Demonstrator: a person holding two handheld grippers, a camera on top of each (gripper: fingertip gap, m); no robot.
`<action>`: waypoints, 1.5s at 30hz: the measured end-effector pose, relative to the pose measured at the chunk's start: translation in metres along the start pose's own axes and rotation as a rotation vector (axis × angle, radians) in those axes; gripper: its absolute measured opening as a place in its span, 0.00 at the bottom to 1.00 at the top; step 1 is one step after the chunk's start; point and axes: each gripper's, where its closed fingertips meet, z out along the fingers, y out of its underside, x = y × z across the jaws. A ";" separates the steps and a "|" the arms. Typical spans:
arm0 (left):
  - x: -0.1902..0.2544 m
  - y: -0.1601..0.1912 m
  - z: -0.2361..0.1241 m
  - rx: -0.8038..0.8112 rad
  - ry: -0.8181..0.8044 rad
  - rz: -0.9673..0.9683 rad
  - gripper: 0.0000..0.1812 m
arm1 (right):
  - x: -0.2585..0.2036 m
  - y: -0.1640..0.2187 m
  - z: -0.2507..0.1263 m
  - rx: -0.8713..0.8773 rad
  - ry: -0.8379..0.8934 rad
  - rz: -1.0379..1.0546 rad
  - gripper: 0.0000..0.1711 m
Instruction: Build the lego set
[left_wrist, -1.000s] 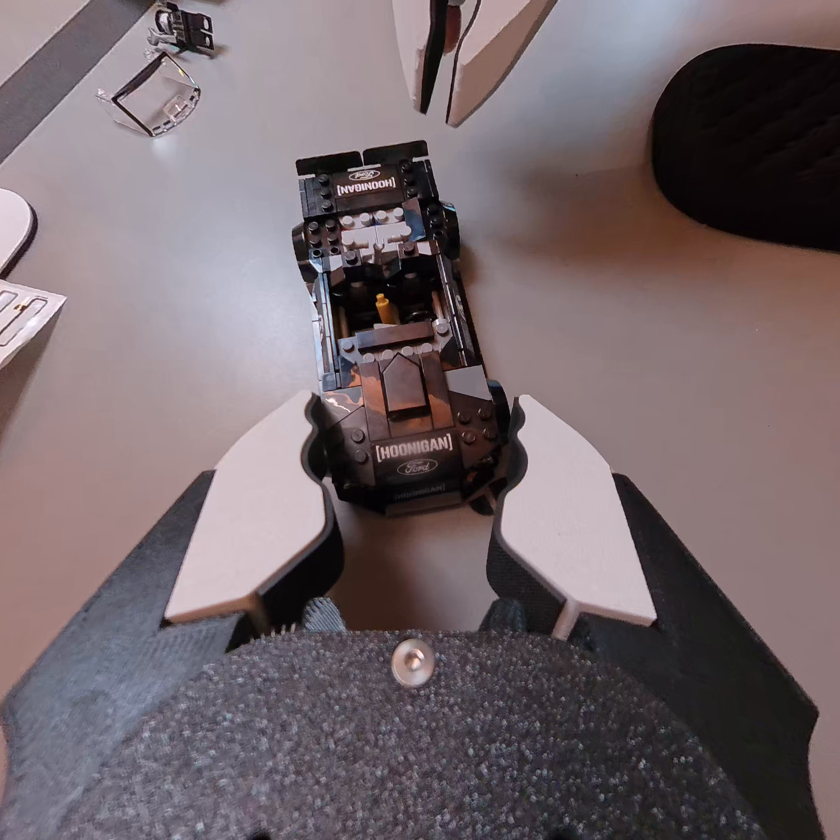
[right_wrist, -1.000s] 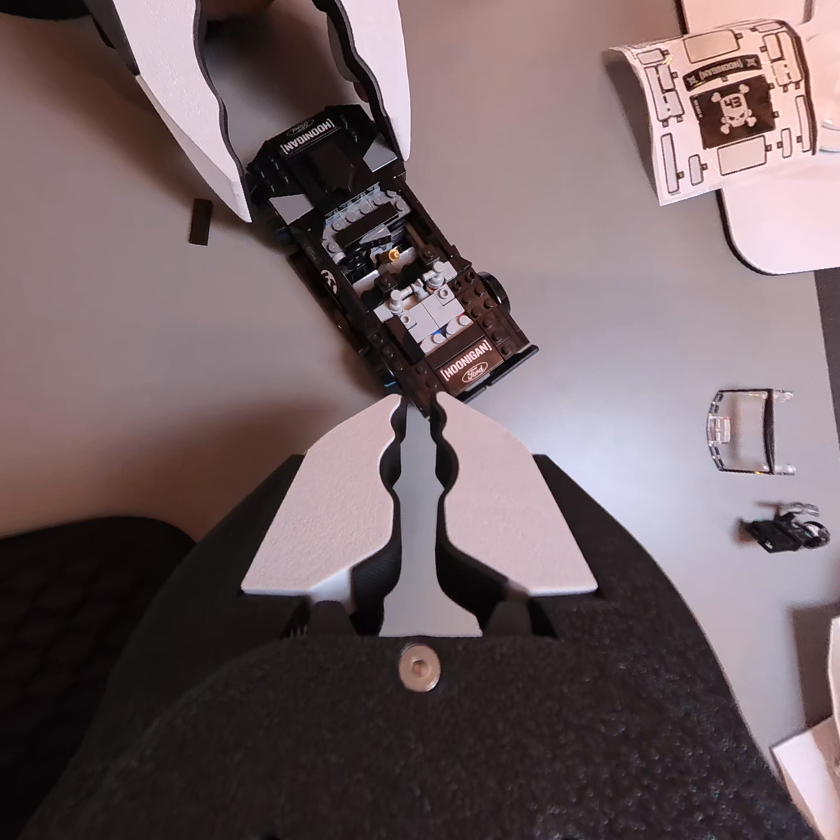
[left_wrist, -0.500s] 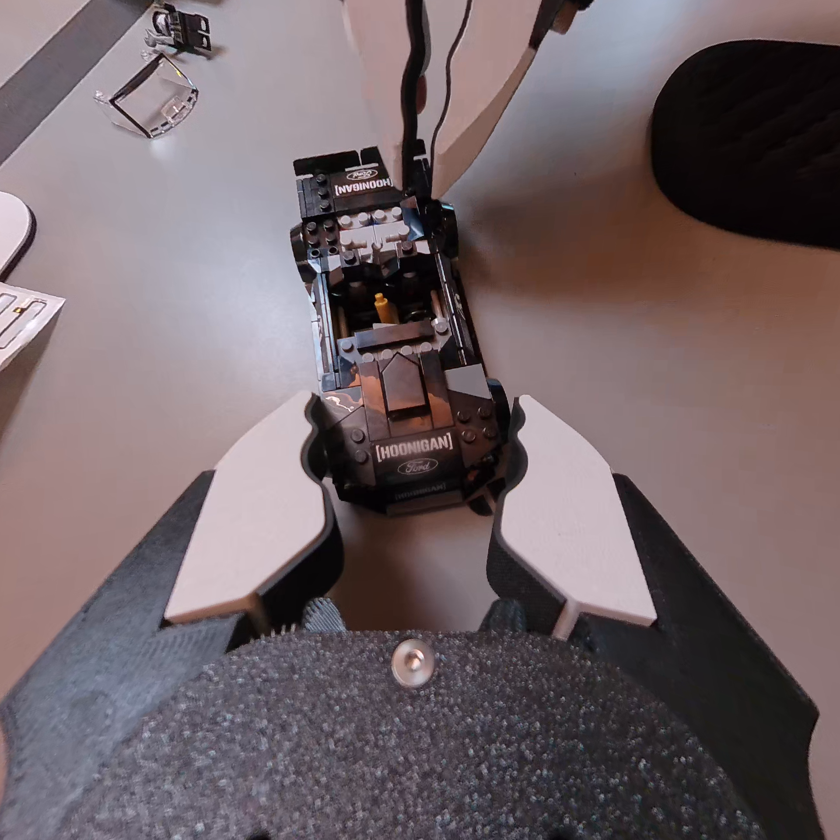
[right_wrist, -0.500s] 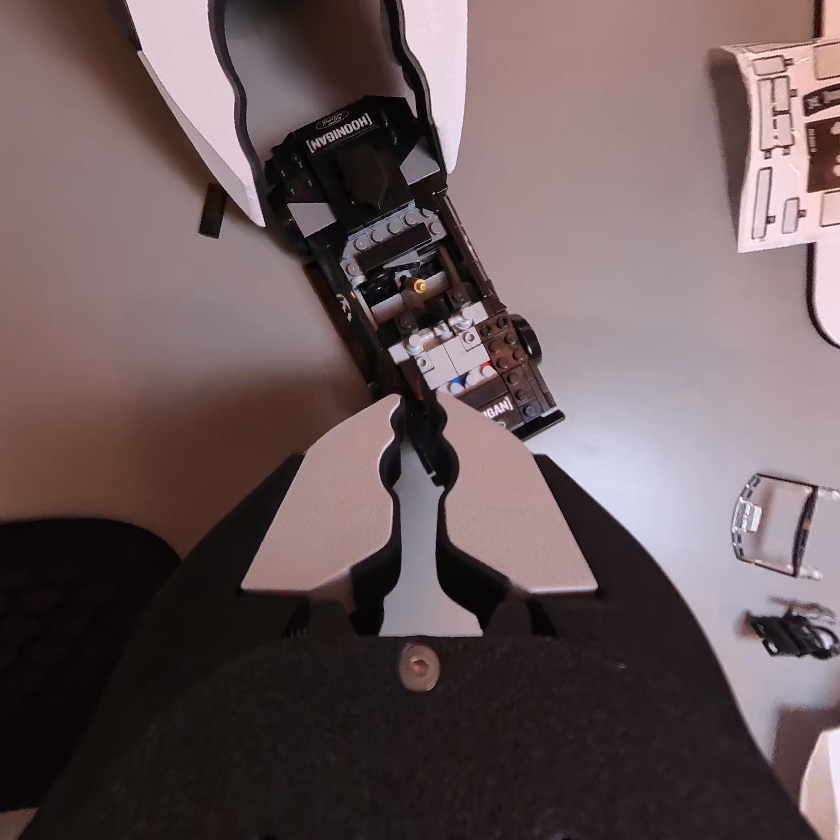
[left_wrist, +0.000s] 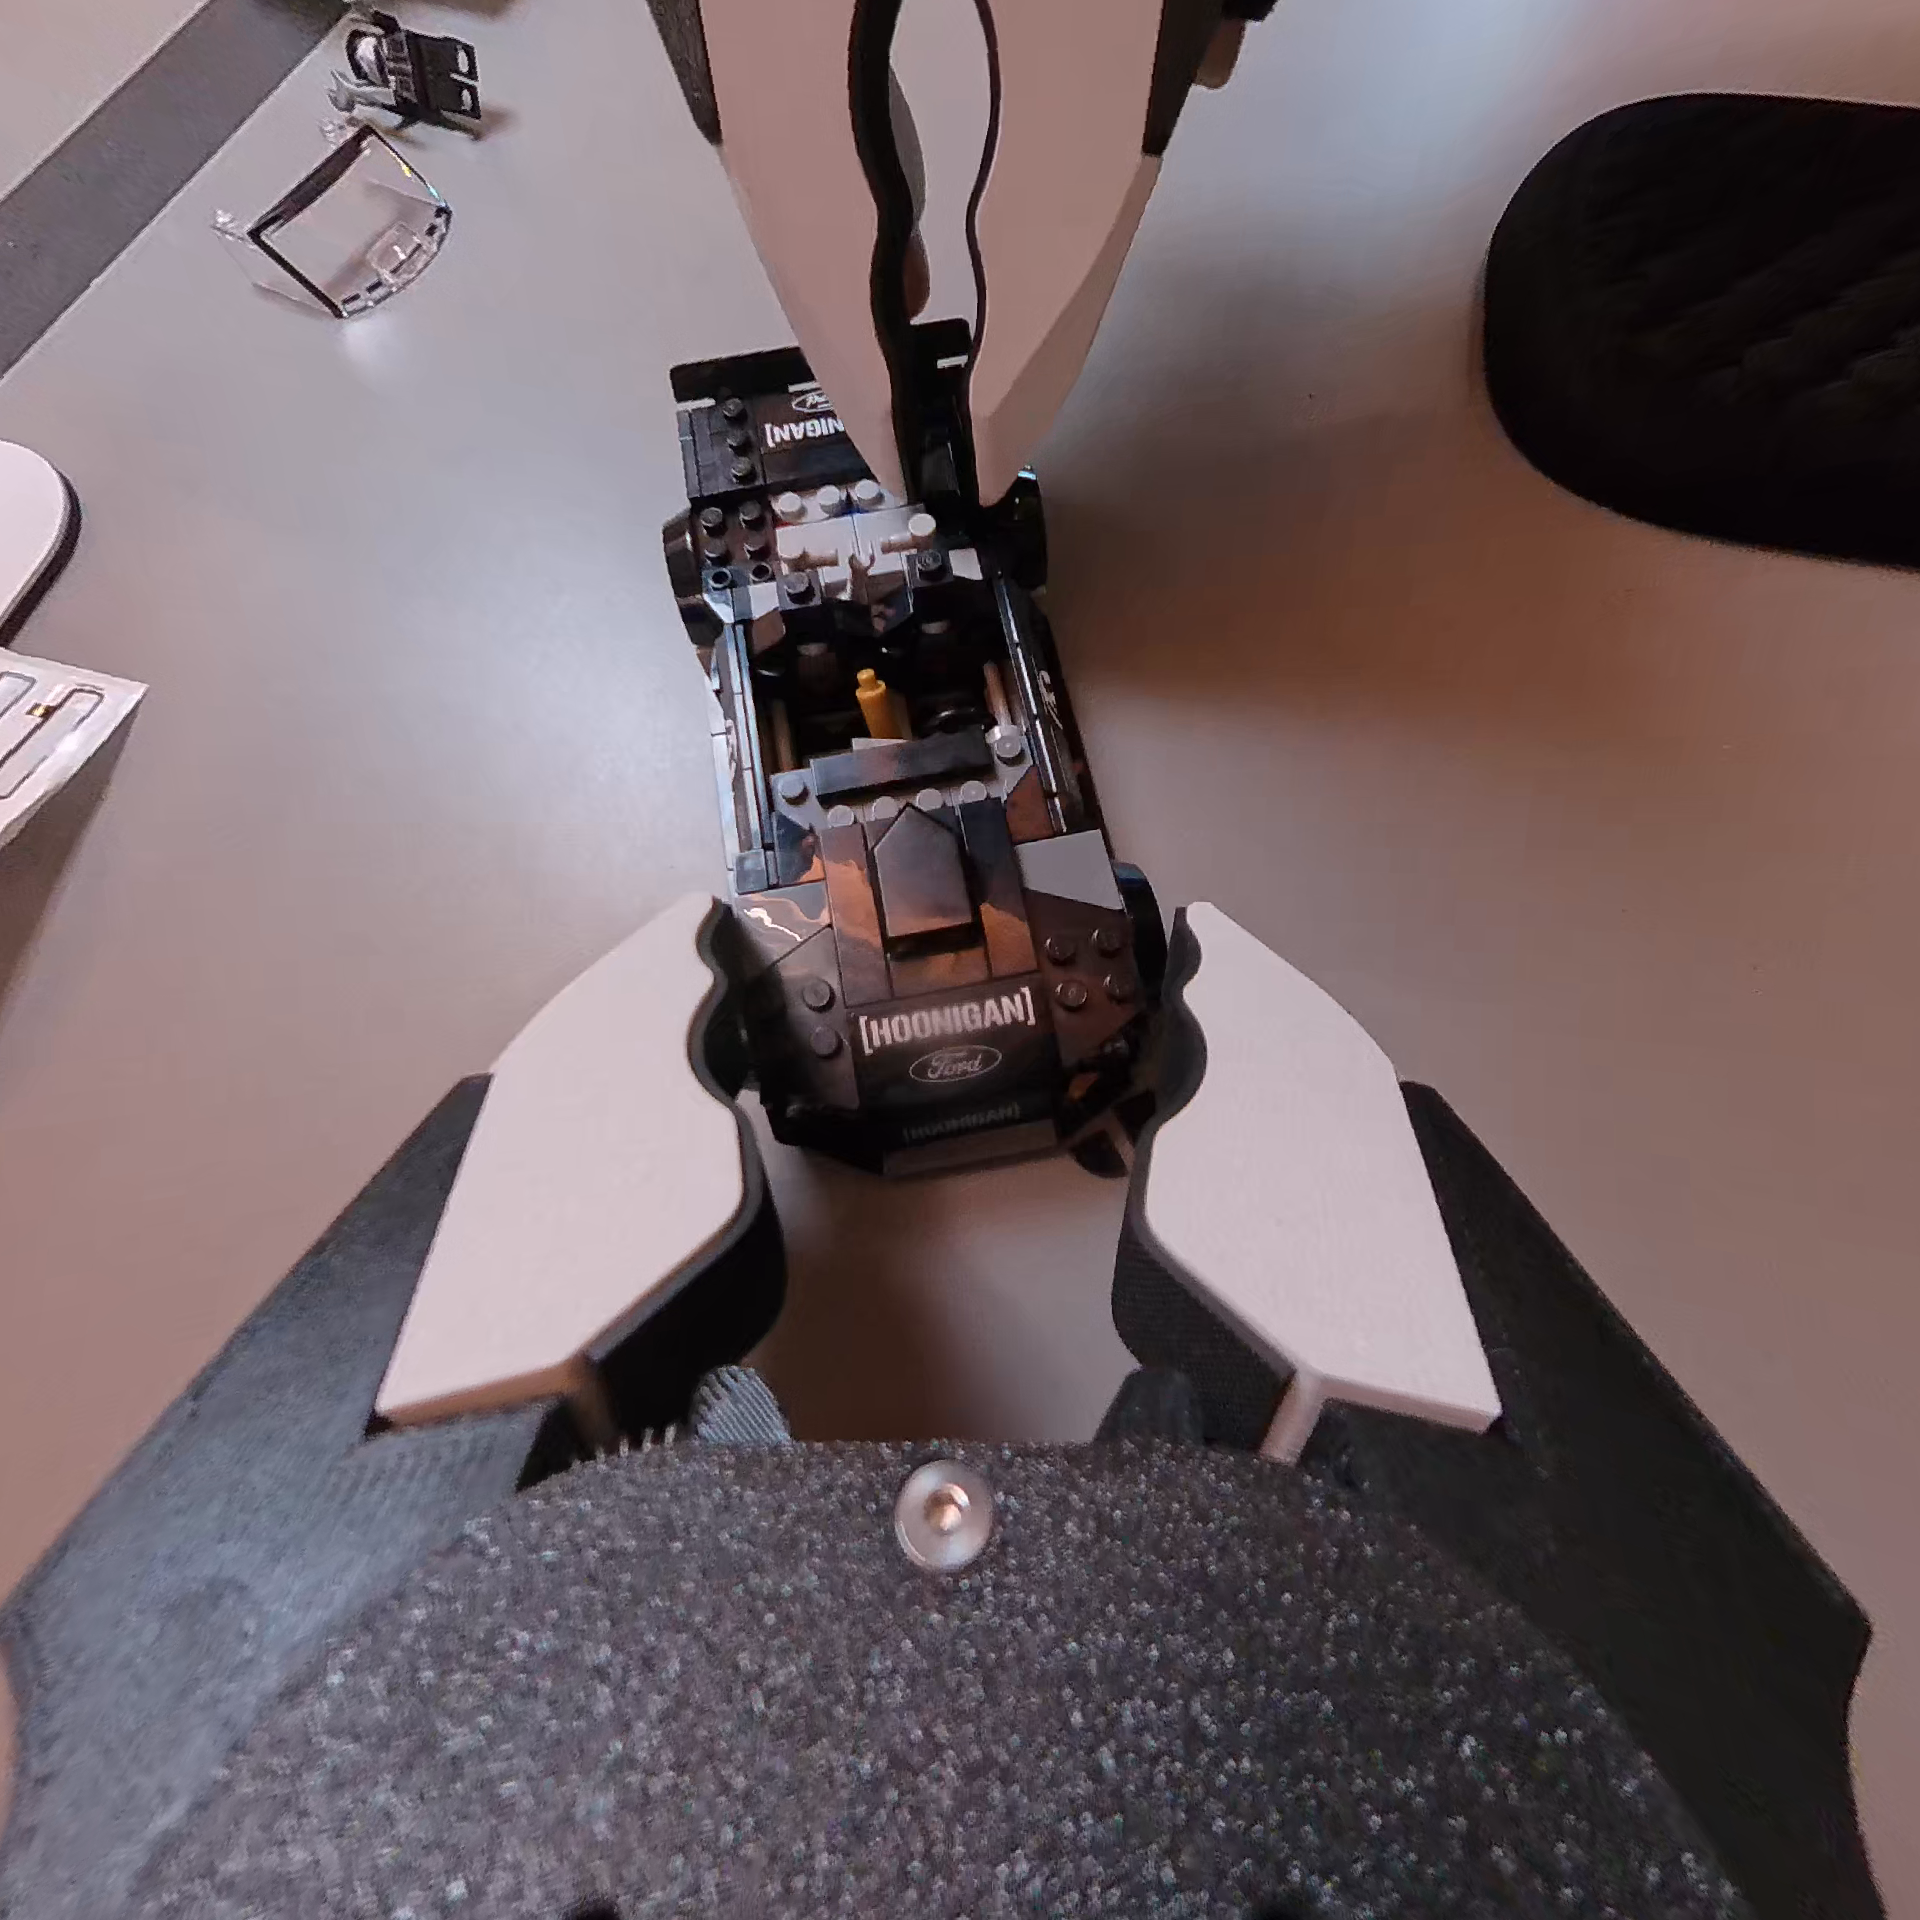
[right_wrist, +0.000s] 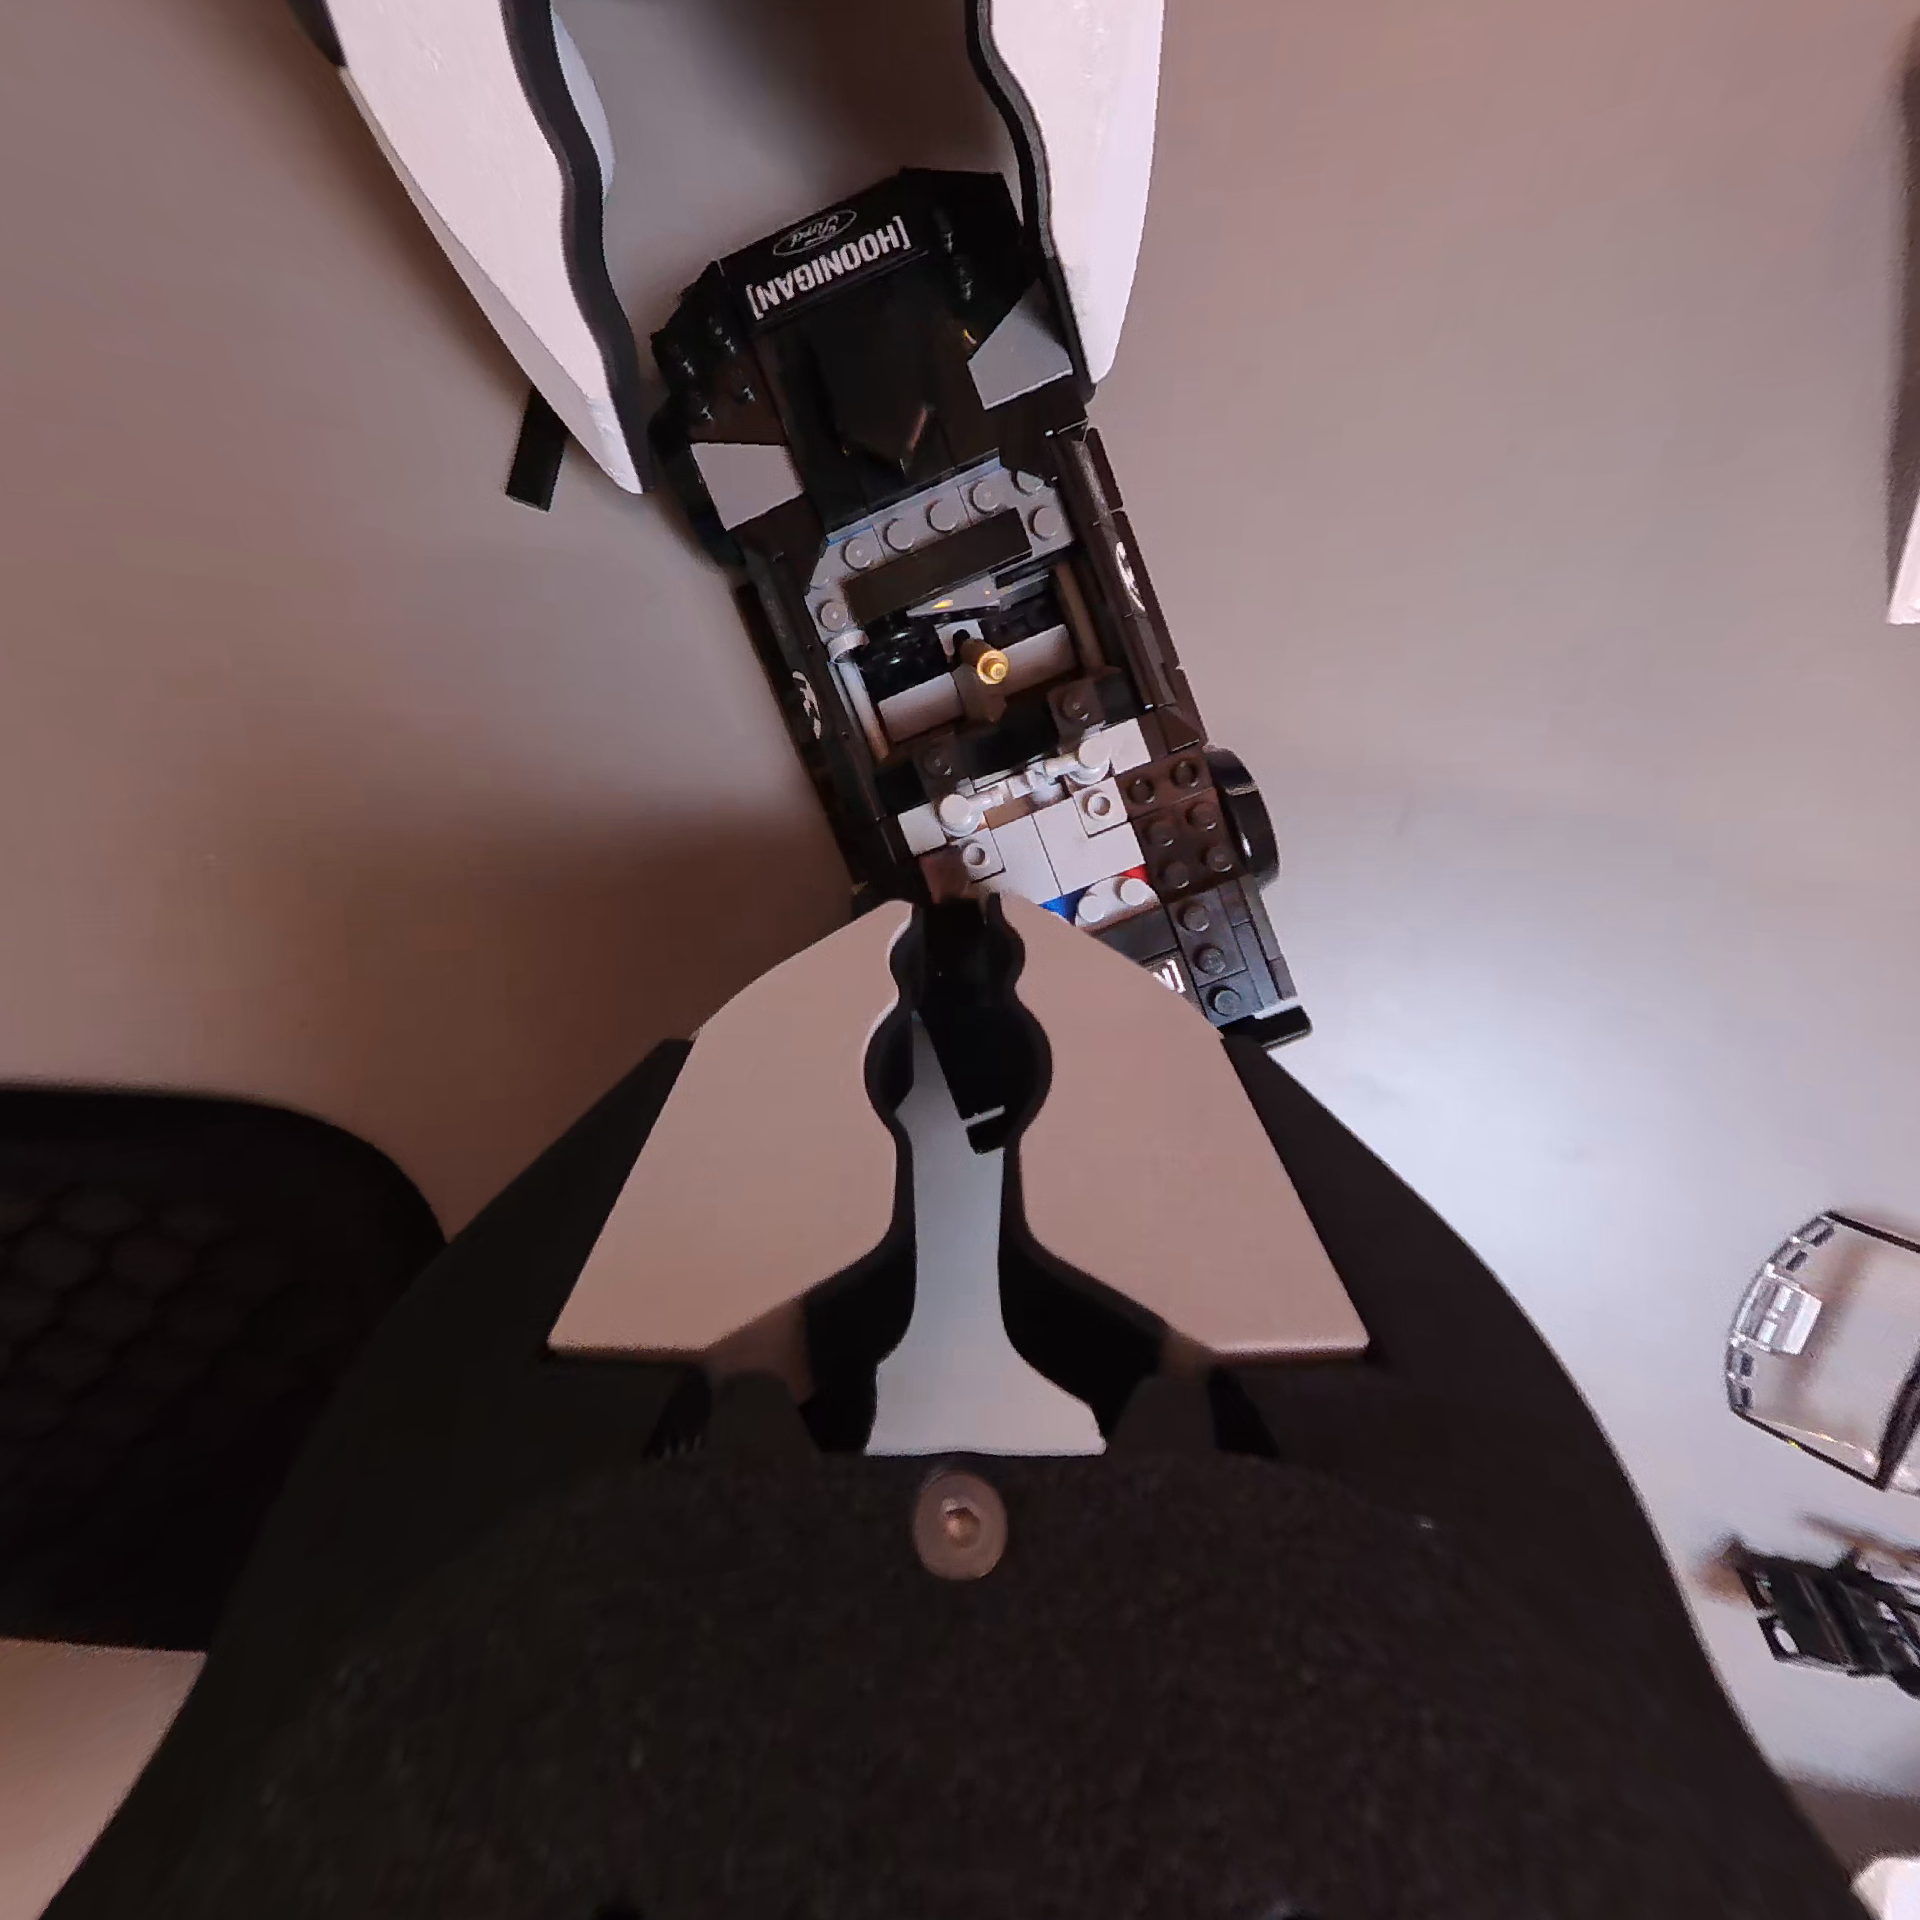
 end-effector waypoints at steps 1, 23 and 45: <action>0.000 0.000 0.000 0.000 0.000 0.001 0.43 | 0.000 0.000 0.000 -0.004 -0.007 0.001 0.06; 0.000 0.000 0.000 0.002 -0.002 0.002 0.43 | -0.006 0.001 -0.001 -0.042 0.045 -0.050 0.05; 0.000 0.000 0.000 0.001 -0.003 0.004 0.43 | -0.006 0.003 -0.002 -0.029 0.075 -0.051 0.06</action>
